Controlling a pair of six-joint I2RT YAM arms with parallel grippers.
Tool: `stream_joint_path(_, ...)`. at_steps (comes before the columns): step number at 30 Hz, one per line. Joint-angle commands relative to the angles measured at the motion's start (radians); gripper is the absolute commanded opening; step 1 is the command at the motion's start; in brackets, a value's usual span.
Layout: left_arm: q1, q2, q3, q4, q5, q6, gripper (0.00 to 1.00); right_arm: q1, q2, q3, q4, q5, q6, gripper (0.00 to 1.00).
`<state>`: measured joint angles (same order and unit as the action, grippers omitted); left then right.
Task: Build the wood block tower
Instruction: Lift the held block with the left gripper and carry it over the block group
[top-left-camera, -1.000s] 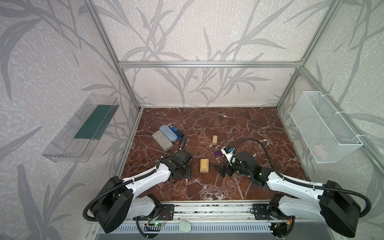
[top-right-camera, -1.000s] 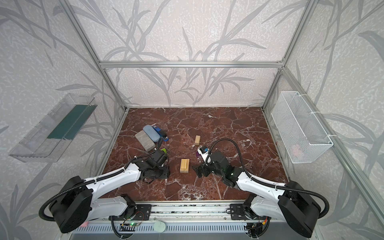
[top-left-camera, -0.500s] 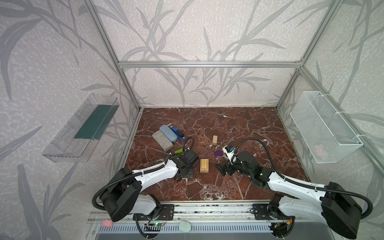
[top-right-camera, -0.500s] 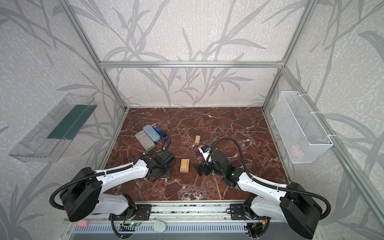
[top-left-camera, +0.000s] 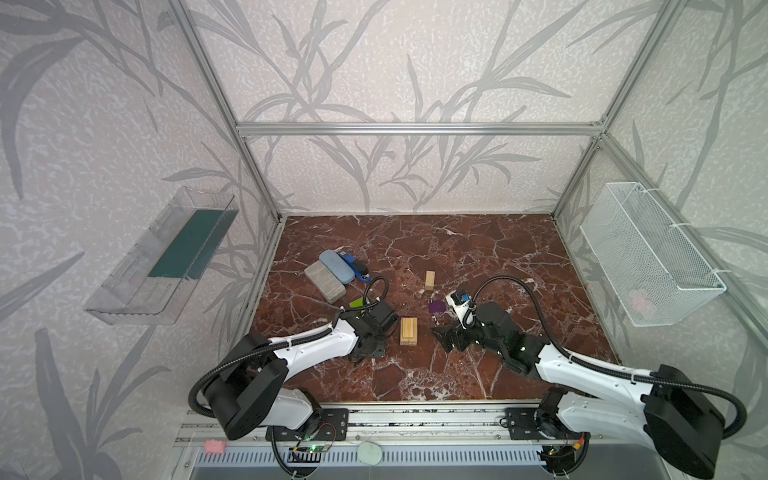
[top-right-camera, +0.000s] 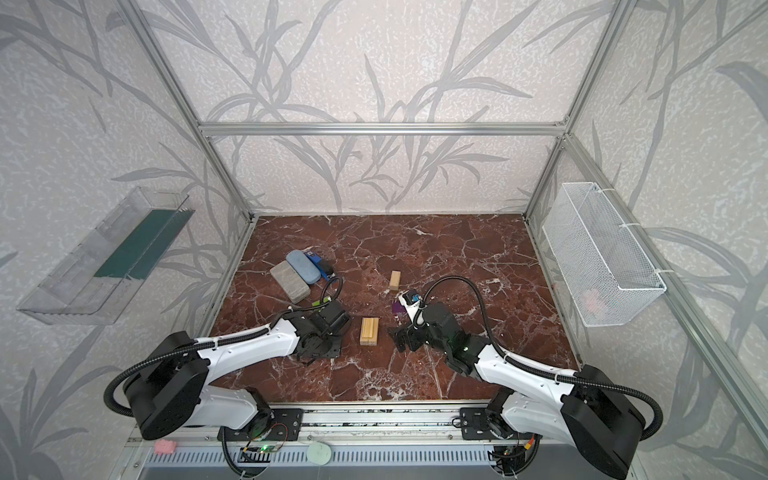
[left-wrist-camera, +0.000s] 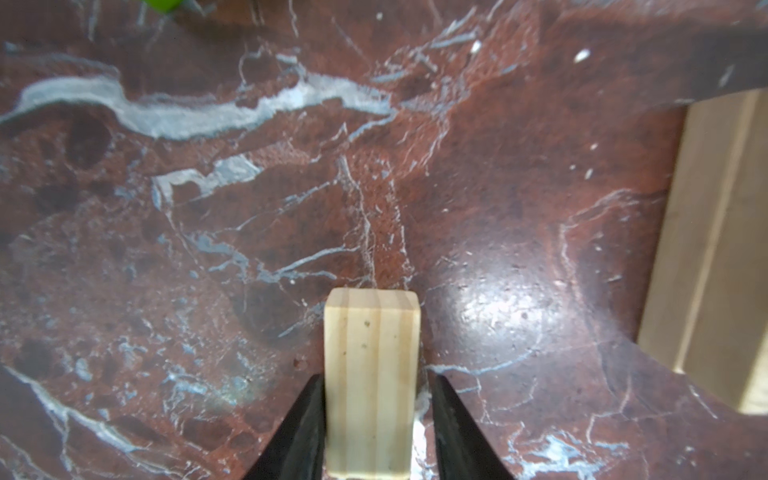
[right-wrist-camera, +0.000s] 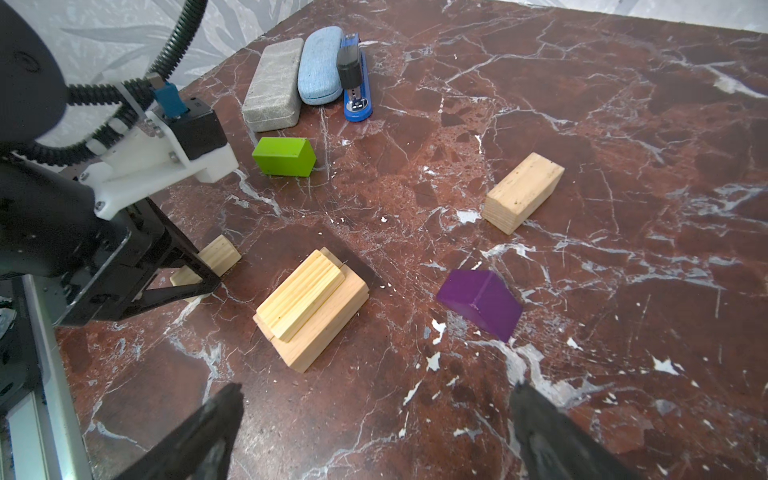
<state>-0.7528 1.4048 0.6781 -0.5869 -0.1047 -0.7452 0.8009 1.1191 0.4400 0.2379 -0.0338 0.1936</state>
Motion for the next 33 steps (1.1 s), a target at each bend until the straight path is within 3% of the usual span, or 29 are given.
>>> stream_joint_path(1,-0.004,0.019,0.005,-0.018,-0.022,-0.026,0.39,-0.002,-0.023,0.003,-0.012,0.016,0.008,0.99)
stream_joint_path(14,-0.004,0.041,0.03,-0.038,-0.027,-0.006,0.28,-0.012,-0.013,0.01,-0.022,0.027,0.021,0.99)
stream_joint_path(24,-0.006,-0.103,0.109,-0.148,0.024,-0.024,0.22,-0.056,-0.036,-0.009,-0.014,-0.015,0.045,0.99)
stream_joint_path(33,-0.072,-0.076,0.263,-0.246,0.04,-0.072,0.13,-0.114,-0.015,-0.011,0.011,-0.141,0.05,0.99)
